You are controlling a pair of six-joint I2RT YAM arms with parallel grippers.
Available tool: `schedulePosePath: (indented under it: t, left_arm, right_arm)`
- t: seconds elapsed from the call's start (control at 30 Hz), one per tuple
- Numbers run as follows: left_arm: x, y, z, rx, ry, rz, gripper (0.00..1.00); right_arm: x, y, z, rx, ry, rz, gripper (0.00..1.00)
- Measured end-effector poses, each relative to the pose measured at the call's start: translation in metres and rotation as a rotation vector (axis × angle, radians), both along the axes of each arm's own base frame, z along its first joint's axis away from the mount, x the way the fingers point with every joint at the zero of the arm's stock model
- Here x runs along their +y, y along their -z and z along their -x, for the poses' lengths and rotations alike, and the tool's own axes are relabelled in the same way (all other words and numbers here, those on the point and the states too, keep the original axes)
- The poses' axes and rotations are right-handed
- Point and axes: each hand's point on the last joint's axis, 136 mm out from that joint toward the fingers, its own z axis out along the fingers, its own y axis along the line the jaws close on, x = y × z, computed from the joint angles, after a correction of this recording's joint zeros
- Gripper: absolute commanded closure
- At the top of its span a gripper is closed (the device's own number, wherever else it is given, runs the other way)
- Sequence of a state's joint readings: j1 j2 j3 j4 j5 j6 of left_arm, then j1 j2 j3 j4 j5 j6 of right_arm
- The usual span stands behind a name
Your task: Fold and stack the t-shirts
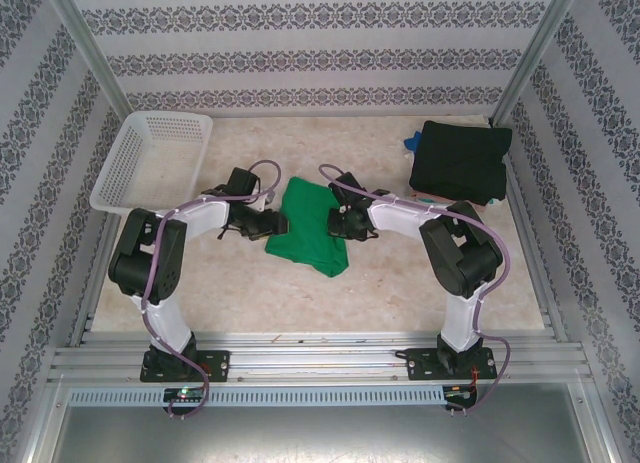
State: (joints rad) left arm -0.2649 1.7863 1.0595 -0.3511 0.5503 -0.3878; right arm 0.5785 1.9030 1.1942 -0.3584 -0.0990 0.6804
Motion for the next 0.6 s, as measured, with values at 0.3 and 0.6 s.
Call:
schedulePosePath:
  t: [0.3, 0.6]
  left_arm:
    - [0.032, -0.062, -0.007, -0.160, -0.077, 0.031, 0.48]
    - [0.044, -0.053, 0.005, -0.135, -0.099, 0.023, 0.48]
  right_arm:
    - [-0.008, -0.034, -0.008, -0.062, -0.080, 0.056, 1.00]
    - [-0.026, -0.074, -0.014, -0.143, -0.156, 0.178, 1.00]
